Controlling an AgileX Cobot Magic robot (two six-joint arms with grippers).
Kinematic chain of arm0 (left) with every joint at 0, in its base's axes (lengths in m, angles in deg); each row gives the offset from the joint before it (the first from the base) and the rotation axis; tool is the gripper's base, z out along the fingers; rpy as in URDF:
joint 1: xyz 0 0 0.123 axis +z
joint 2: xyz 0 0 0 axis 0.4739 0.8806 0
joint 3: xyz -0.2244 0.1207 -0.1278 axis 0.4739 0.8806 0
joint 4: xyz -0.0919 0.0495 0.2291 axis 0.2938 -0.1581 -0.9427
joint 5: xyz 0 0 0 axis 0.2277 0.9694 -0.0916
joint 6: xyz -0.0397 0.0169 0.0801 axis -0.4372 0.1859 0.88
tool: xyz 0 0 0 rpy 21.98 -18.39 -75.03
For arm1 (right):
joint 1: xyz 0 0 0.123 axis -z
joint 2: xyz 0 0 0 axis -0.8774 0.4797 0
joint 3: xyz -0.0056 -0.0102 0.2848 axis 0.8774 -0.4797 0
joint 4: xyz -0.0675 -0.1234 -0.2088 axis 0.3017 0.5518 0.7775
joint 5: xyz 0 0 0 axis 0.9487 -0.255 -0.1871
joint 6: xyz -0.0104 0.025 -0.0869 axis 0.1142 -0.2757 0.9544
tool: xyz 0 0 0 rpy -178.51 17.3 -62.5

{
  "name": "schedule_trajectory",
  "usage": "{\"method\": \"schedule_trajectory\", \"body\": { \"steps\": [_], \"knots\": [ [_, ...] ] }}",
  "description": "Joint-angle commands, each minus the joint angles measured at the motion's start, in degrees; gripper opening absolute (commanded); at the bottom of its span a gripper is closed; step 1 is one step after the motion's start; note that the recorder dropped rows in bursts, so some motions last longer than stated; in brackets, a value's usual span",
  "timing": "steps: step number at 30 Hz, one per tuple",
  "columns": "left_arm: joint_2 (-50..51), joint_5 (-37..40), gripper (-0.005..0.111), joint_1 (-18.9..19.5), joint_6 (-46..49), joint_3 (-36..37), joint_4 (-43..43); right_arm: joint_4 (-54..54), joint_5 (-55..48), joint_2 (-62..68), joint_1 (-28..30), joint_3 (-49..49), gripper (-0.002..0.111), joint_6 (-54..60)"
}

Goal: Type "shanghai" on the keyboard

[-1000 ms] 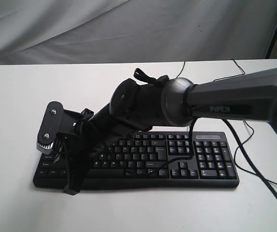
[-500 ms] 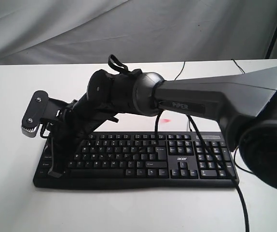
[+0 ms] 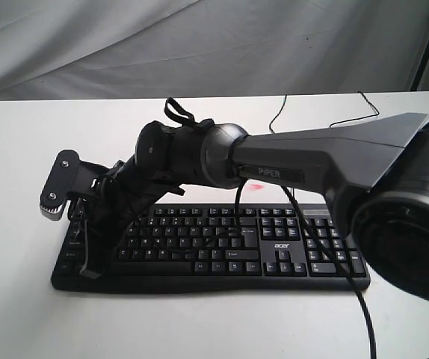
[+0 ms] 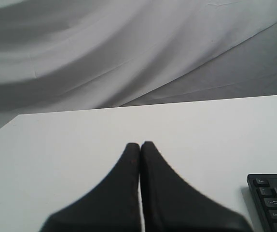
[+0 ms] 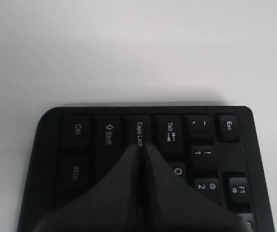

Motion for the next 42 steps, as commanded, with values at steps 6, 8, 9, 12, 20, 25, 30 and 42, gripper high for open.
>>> {"method": "schedule_trajectory", "body": {
  "steps": [6,8,9,12,20,25,30,42],
  "knots": [
    [0.2,-0.4,0.001,-0.2,-0.2,0.3,0.0,1.0,1.1,0.2,0.4,0.3,0.0,-0.1],
    [0.2,-0.4,0.001,-0.2,-0.2,0.3,0.0,1.2,0.8,0.2,0.5,0.3,0.0,-0.1],
    [0.2,-0.4,0.001,-0.2,-0.2,0.3,0.0,1.4,0.8,0.2,0.5,0.3,0.0,-0.1],
    [0.2,-0.4,0.001,-0.2,-0.2,0.3,0.0,1.4,0.8,0.2,0.5,0.3,0.0,-0.1],
    [0.2,-0.4,0.001,-0.2,-0.2,0.3,0.0,1.6,0.3,0.2,0.5,0.3,0.0,0.1],
    [0.2,-0.4,0.001,-0.2,-0.2,0.3,0.0,1.6,0.3,1.0,0.5,0.3,0.0,0.2],
    [0.2,-0.4,0.001,-0.2,-0.2,0.3,0.0,1.6,0.4,0.8,0.5,0.3,0.0,0.5],
    [0.2,-0.4,0.001,-0.2,-0.2,0.3,0.0,1.6,0.3,1.1,0.5,0.3,0.0,1.2]
  ]
}}
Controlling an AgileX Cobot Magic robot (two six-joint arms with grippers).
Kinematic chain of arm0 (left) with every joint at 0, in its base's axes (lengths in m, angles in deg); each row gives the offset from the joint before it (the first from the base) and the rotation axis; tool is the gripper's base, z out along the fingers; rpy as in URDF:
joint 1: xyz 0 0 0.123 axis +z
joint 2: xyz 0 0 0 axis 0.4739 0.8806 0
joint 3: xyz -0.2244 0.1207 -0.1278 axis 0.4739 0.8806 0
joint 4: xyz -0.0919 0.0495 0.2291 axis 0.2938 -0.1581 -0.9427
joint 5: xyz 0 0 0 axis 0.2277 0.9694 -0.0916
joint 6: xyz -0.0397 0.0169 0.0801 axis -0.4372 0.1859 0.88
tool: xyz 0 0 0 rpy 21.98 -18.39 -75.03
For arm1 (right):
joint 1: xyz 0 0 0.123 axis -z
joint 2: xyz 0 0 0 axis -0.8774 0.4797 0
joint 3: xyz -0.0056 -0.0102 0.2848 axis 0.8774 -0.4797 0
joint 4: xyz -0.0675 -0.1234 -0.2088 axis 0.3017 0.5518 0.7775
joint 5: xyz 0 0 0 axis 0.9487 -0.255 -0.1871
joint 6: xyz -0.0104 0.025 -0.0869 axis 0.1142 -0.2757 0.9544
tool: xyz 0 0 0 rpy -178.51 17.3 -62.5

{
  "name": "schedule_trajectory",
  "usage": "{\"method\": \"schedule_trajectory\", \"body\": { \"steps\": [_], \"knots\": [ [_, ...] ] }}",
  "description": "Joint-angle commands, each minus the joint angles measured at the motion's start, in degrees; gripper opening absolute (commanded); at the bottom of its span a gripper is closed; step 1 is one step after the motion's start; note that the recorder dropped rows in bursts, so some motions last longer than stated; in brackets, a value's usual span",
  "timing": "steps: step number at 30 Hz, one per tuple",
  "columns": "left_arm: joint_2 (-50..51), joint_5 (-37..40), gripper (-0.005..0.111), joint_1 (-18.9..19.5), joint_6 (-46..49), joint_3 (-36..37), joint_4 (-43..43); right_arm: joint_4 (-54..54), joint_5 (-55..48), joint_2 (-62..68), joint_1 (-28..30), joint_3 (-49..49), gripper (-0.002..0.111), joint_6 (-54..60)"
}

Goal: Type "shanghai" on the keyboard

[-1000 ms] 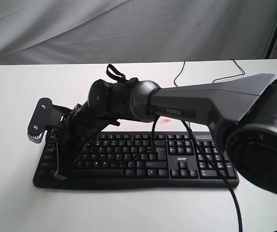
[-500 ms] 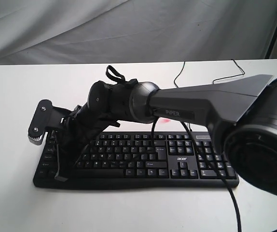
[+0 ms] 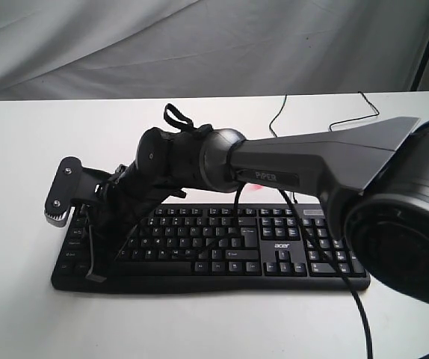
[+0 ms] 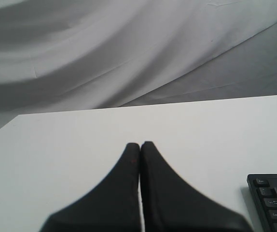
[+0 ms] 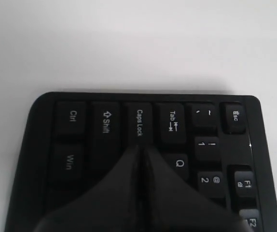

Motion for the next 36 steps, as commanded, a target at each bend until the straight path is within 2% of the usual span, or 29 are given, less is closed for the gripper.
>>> {"method": "schedule_trajectory", "body": {
  "steps": [1,22,32,36],
  "knots": [
    [0.2,-0.4,0.001,-0.2,-0.2,0.3,0.0,0.2,0.0,0.4,0.4,0.3,0.0,0.7],
    [0.2,-0.4,0.001,-0.2,-0.2,0.3,0.0,0.4,-1.1,-2.2,0.5,0.3,0.0,0.7],
    [0.2,-0.4,0.001,-0.2,-0.2,0.3,0.0,0.7,-8.5,-3.5,1.8,0.3,0.0,1.1],
    [0.2,-0.4,0.001,-0.2,-0.2,0.3,0.0,0.7,-9.4,-6.4,2.4,-3.1,0.0,1.7]
  ]
}}
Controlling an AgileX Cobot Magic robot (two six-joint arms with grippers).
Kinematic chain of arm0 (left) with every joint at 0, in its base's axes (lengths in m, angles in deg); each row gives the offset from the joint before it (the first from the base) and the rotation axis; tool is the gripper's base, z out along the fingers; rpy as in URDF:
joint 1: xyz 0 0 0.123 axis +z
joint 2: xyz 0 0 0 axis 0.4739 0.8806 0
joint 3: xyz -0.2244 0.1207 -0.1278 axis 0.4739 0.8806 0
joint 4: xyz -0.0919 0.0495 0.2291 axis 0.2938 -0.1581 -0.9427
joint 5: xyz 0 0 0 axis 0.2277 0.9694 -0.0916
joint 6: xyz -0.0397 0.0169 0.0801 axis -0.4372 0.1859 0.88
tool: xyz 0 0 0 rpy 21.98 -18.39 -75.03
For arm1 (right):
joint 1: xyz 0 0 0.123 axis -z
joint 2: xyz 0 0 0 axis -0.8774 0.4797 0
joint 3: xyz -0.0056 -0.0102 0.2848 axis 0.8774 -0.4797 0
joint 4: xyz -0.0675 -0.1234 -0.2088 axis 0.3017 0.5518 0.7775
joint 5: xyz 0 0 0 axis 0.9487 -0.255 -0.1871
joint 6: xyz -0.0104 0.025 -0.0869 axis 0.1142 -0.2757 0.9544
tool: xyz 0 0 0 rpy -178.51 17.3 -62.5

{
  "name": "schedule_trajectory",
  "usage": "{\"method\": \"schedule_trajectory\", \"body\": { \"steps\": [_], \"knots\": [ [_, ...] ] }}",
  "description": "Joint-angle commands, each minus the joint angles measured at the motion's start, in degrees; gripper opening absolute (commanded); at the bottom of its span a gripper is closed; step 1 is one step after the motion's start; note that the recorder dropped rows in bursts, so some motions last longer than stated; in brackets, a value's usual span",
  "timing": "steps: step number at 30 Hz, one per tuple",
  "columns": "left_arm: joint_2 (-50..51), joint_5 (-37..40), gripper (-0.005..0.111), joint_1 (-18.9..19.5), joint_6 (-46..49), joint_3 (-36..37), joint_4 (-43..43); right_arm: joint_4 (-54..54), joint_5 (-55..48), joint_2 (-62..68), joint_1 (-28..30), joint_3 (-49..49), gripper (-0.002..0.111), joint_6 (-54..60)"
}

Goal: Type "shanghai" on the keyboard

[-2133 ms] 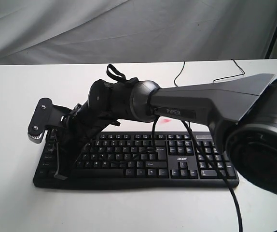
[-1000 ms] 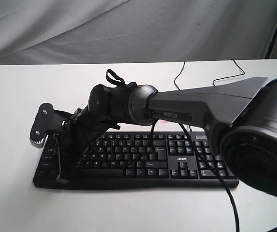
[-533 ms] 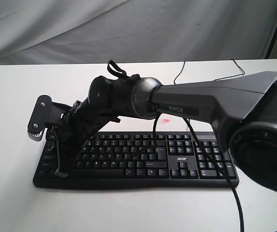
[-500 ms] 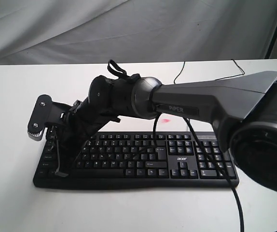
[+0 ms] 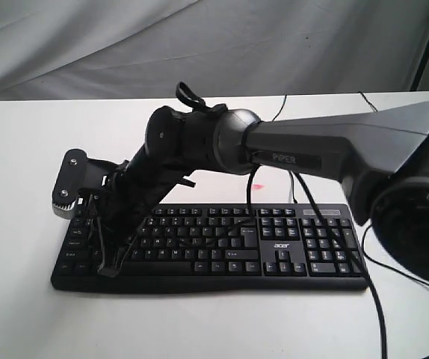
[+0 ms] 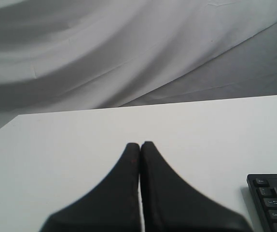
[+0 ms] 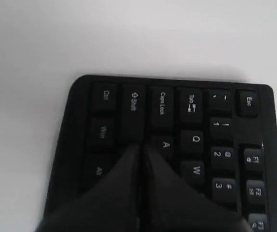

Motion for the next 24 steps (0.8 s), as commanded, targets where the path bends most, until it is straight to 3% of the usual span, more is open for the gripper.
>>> {"method": "schedule_trajectory", "body": {
  "steps": [1,19,24],
  "knots": [
    [0.2,-0.4,0.001,-0.2,-0.2,0.3,0.0,0.1,-0.3,-4.3,0.9,-4.3,0.0,1.1],
    [0.2,-0.4,0.001,-0.2,-0.2,0.3,0.0,-0.3,9.2,-22.7,4.3,-28.1,0.0,3.4],
    [0.2,-0.4,0.001,-0.2,-0.2,0.3,0.0,-5.1,12.4,-23.8,5.0,-31.7,0.0,10.7]
  ]
}}
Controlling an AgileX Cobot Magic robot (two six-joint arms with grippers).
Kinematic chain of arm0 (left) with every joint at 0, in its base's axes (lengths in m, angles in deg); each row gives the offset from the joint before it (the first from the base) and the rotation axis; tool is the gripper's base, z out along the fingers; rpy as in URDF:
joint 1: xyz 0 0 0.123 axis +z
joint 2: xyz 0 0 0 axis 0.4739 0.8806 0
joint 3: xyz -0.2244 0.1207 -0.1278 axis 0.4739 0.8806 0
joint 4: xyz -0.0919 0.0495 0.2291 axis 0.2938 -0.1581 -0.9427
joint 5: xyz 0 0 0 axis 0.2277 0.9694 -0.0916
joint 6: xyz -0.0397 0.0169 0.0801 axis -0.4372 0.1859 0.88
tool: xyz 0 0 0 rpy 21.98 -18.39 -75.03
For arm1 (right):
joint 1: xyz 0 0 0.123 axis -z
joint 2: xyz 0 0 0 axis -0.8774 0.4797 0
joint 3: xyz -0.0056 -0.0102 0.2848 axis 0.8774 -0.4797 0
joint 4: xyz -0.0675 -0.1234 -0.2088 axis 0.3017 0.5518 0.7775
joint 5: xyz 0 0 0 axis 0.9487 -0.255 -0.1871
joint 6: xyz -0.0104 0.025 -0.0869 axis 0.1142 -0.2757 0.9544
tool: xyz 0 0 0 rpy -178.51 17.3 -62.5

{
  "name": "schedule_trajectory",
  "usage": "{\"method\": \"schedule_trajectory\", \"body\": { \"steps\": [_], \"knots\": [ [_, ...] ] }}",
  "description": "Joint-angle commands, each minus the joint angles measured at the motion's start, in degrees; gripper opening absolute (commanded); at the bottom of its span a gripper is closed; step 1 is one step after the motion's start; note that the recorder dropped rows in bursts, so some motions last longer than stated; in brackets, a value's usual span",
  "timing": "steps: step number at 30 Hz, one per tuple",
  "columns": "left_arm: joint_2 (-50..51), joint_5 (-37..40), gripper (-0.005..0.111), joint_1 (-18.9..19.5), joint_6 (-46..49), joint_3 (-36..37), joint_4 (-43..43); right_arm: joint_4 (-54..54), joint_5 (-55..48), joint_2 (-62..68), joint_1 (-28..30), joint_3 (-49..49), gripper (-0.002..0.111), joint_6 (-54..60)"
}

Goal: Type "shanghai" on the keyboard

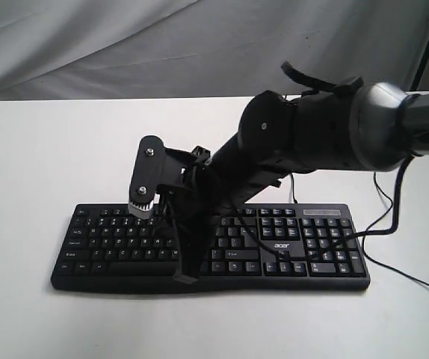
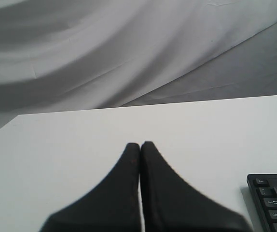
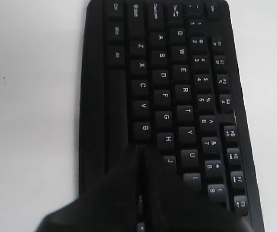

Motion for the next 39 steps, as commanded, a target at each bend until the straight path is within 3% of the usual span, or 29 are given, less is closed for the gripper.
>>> {"method": "schedule_trajectory", "body": {
  "steps": [1,5,24,30,39],
  "knots": [
    [0.2,-0.4,0.001,-0.2,-0.2,0.3,0.0,-7.5,3.8,-0.8,0.6,-2.5,0.0,7.9],
    [0.2,-0.4,0.001,-0.2,-0.2,0.3,0.0,-15.6,2.6,-0.8,0.6,-2.8,0.0,14.8],
    [0.2,-0.4,0.001,-0.2,-0.2,0.3,0.0,-18.7,5.6,5.0,0.6,-2.4,0.0,16.9],
    [0.2,-0.4,0.001,-0.2,-0.2,0.3,0.0,-19.7,0.6,8.5,2.4,0.7,0.0,17.9],
    [0.2,-0.4,0.001,-0.2,-0.2,0.3,0.0,-25.0,2.1,9.8,3.0,0.8,0.0,25.0]
  ]
}}
